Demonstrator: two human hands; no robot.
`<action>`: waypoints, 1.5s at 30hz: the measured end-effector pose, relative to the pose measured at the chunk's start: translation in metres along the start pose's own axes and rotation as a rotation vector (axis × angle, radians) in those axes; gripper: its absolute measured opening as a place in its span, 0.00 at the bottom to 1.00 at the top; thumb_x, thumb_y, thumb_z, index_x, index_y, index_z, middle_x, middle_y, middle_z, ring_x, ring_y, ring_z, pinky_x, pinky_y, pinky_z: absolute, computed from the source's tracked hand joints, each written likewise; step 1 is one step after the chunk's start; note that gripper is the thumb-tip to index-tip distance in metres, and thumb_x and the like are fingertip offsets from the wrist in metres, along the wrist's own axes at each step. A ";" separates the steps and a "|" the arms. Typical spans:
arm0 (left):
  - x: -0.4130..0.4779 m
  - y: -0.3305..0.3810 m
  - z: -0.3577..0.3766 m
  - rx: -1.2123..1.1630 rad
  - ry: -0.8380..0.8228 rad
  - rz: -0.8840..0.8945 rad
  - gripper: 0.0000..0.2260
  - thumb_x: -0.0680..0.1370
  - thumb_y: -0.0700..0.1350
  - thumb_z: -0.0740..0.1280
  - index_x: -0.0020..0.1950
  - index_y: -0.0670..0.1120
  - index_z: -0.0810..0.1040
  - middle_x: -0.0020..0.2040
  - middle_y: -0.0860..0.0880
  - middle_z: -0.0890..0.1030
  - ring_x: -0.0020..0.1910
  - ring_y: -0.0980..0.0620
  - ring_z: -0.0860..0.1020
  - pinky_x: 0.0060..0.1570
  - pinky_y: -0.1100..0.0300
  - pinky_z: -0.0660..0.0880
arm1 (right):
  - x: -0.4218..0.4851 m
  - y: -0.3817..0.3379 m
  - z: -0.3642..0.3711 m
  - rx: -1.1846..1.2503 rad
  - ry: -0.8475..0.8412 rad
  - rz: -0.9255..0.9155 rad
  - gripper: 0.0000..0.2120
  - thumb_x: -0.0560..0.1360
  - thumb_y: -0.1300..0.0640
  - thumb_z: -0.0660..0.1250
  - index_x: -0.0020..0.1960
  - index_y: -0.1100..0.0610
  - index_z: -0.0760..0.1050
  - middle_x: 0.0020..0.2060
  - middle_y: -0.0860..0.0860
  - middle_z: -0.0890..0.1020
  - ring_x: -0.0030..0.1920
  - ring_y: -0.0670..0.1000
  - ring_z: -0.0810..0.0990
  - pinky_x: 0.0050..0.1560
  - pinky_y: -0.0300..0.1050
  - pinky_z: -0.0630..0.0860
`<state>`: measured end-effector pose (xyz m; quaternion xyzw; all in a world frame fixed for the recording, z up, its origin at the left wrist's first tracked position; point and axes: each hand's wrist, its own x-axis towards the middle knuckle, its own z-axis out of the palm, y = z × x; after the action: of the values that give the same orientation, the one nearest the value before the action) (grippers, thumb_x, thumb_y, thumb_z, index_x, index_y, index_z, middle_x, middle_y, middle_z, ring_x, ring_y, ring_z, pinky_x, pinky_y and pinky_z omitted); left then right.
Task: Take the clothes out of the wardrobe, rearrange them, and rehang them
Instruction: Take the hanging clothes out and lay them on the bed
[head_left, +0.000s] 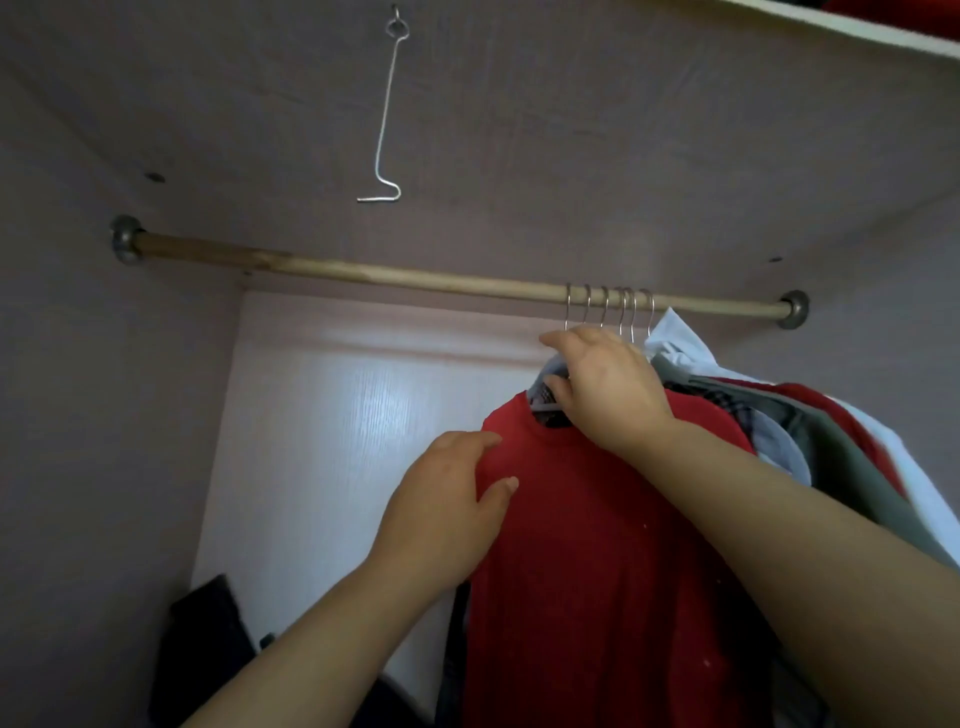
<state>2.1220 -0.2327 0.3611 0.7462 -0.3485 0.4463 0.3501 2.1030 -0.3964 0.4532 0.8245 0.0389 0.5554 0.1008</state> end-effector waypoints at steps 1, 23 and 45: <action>0.005 0.000 0.004 0.012 0.008 0.006 0.19 0.78 0.51 0.63 0.68 0.52 0.68 0.65 0.56 0.70 0.61 0.60 0.70 0.55 0.72 0.61 | 0.005 0.007 0.004 -0.004 0.011 0.014 0.22 0.77 0.54 0.61 0.70 0.52 0.65 0.65 0.51 0.72 0.66 0.54 0.67 0.62 0.47 0.63; 0.044 -0.012 0.035 0.307 0.071 0.044 0.19 0.76 0.49 0.66 0.67 0.50 0.70 0.64 0.53 0.72 0.64 0.56 0.69 0.58 0.73 0.57 | 0.042 0.092 0.053 -0.064 0.307 -0.092 0.11 0.70 0.55 0.71 0.47 0.63 0.80 0.42 0.61 0.80 0.42 0.63 0.79 0.39 0.52 0.73; -0.197 -0.036 -0.071 0.832 0.257 -0.508 0.25 0.73 0.60 0.57 0.66 0.49 0.71 0.56 0.51 0.78 0.56 0.50 0.75 0.57 0.56 0.65 | -0.098 -0.140 0.096 0.804 0.520 -0.486 0.10 0.76 0.49 0.62 0.55 0.50 0.77 0.40 0.50 0.80 0.30 0.53 0.79 0.26 0.40 0.70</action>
<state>2.0517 -0.1141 0.1992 0.8229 0.0974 0.5362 0.1608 2.1607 -0.2884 0.2997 0.6006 0.4621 0.6432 -0.1099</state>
